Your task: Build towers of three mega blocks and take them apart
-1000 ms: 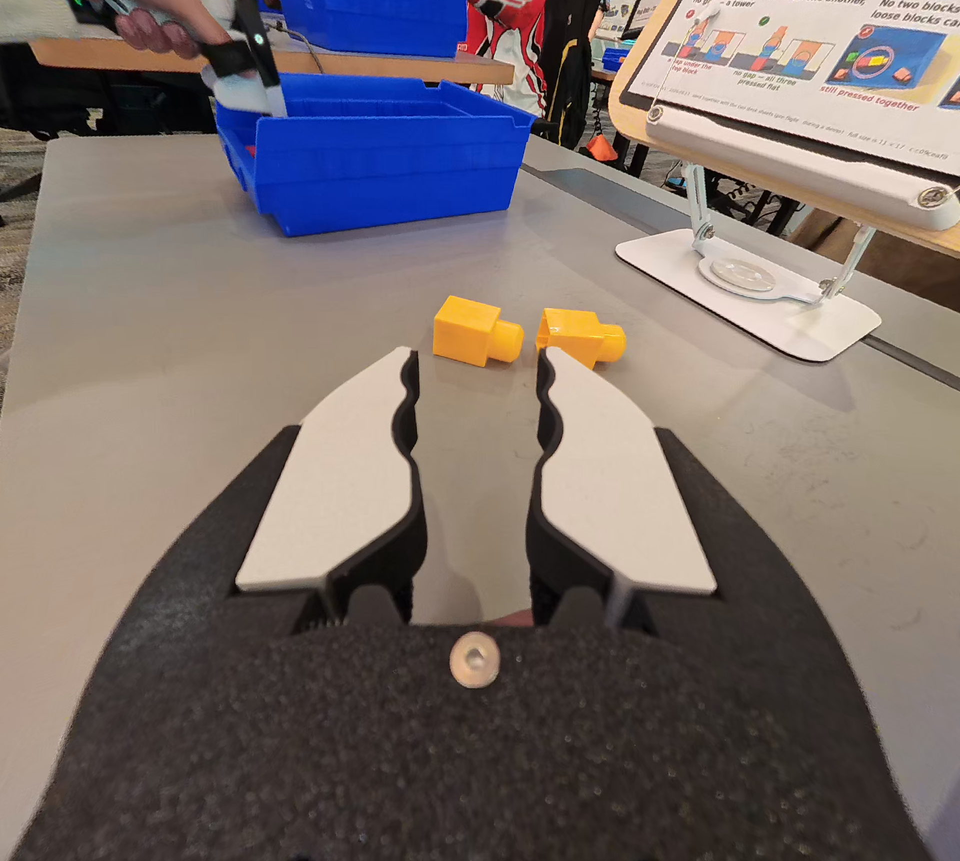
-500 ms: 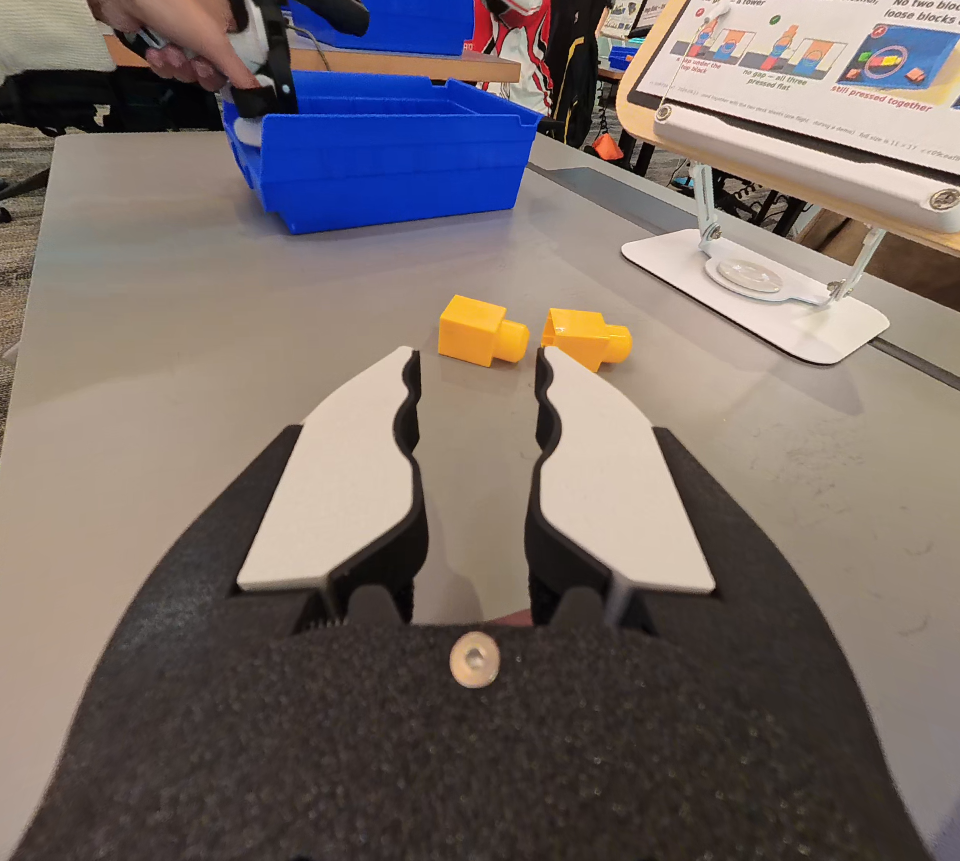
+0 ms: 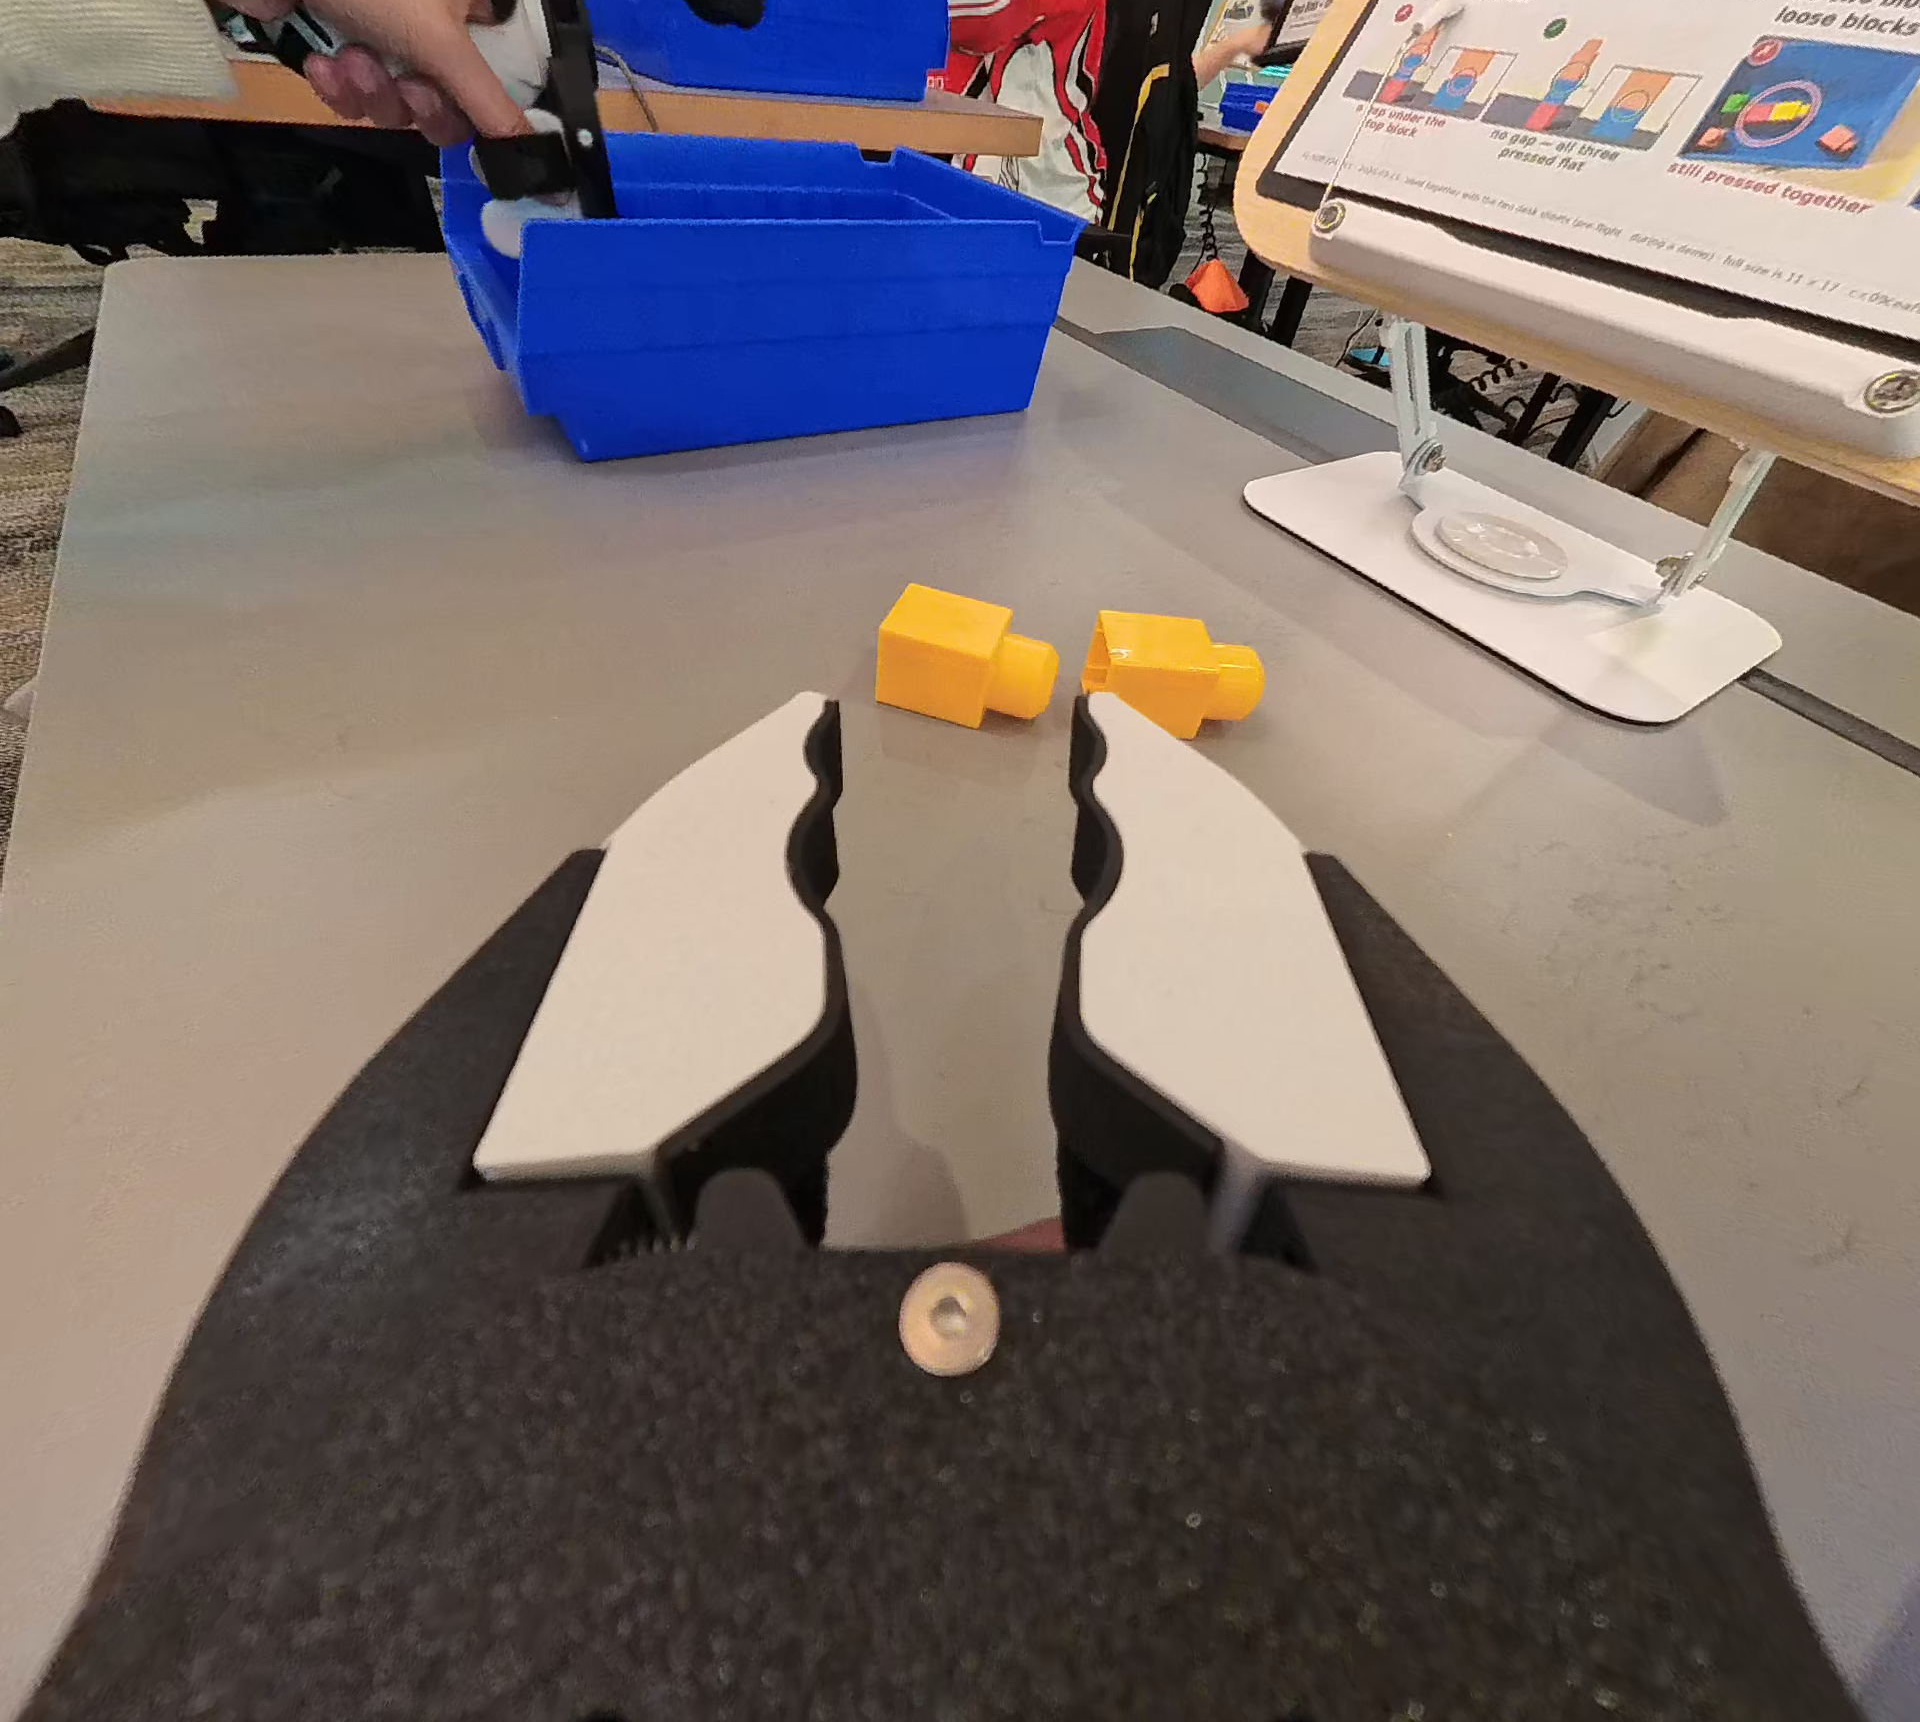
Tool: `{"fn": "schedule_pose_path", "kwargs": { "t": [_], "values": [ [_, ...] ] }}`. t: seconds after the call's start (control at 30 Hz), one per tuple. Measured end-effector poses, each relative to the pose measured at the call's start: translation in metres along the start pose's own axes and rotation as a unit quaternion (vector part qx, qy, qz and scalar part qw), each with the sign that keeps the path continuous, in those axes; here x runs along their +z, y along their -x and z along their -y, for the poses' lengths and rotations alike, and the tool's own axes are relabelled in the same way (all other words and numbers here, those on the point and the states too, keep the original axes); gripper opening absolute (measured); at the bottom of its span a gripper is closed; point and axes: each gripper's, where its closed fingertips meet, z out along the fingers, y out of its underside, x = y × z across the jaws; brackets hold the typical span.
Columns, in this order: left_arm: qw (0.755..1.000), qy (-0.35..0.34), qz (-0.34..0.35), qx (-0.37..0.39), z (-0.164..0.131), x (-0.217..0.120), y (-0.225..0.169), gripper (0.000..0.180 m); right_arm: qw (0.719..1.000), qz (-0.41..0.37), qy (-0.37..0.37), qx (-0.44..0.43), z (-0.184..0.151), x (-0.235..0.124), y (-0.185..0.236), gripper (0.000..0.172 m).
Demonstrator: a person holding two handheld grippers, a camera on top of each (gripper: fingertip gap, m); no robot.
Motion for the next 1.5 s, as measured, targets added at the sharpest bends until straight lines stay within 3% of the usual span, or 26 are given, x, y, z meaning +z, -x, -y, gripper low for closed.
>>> {"fn": "schedule_pose_path", "kwargs": {
  "t": [0.03, 0.17, 0.2, 0.23, 0.33, 0.5, 0.63, 0.73, 0.9, 1.0, 1.1, 1.3, 1.43, 1.5],
  "values": [
    [1.0, 0.011, -0.002, 0.006, -0.003, 0.003, 0.001, 0.066, 1.0, 0.0, 0.001, 0.0, 0.0, 0.0, 0.0, 0.042],
    [0.999, 0.039, -0.01, 0.007, -0.009, 0.021, 0.005, 0.064, 1.0, 0.001, 0.003, -0.001, -0.001, 0.001, 0.0, 0.042],
    [0.999, 0.035, -0.037, -0.003, -0.007, 0.024, -0.001, 0.043, 1.0, 0.001, 0.003, 0.0, -0.001, 0.001, 0.0, 0.042],
    [0.998, 0.036, -0.056, -0.006, -0.006, 0.026, -0.005, 0.036, 1.0, 0.0, 0.004, 0.0, -0.001, 0.001, 0.0, 0.042],
    [0.998, 0.039, -0.033, 0.033, -0.006, 0.02, -0.004, 0.036, 1.0, 0.0, 0.002, 0.002, -0.001, 0.0, -0.001, 0.042],
    [0.984, -0.133, -0.087, 0.075, 0.03, -0.064, -0.045, 0.036, 1.0, -0.003, -0.003, 0.003, 0.001, -0.001, -0.002, 0.041],
    [0.925, -0.296, -0.159, 0.176, 0.042, -0.144, -0.123, 0.036, 1.0, -0.005, -0.007, 0.006, 0.002, -0.002, -0.003, 0.041],
    [0.86, -0.396, -0.219, 0.236, 0.037, -0.177, -0.19, 0.036, 1.0, -0.007, -0.009, 0.013, 0.002, -0.003, -0.006, 0.041],
    [0.746, -0.48, -0.385, 0.255, 0.018, -0.18, -0.289, 0.036, 0.999, 0.007, -0.029, 0.03, 0.009, -0.006, -0.004, 0.041],
    [0.717, -0.491, -0.43, 0.245, 0.021, -0.162, -0.321, 0.036, 0.998, 0.018, -0.033, 0.041, 0.01, -0.006, -0.003, 0.04],
    [0.706, -0.495, -0.446, 0.239, 0.024, -0.141, -0.333, 0.036, 0.999, 0.014, -0.027, 0.045, 0.007, -0.006, -0.006, 0.041],
    [0.695, -0.519, -0.456, 0.199, 0.026, -0.119, -0.318, 0.036, 0.999, 0.003, -0.009, 0.031, 0.001, -0.002, -0.007, 0.041],
    [0.721, -0.514, -0.421, 0.198, 0.03, -0.104, -0.308, 0.036, 0.997, -0.003, 0.01, 0.078, 0.0, 0.008, -0.02, 0.043],
    [0.717, -0.496, -0.451, 0.192, 0.026, -0.103, -0.311, 0.036, 0.995, 0.006, 0.02, 0.1, 0.009, 0.016, -0.026, 0.046]
  ]
}}
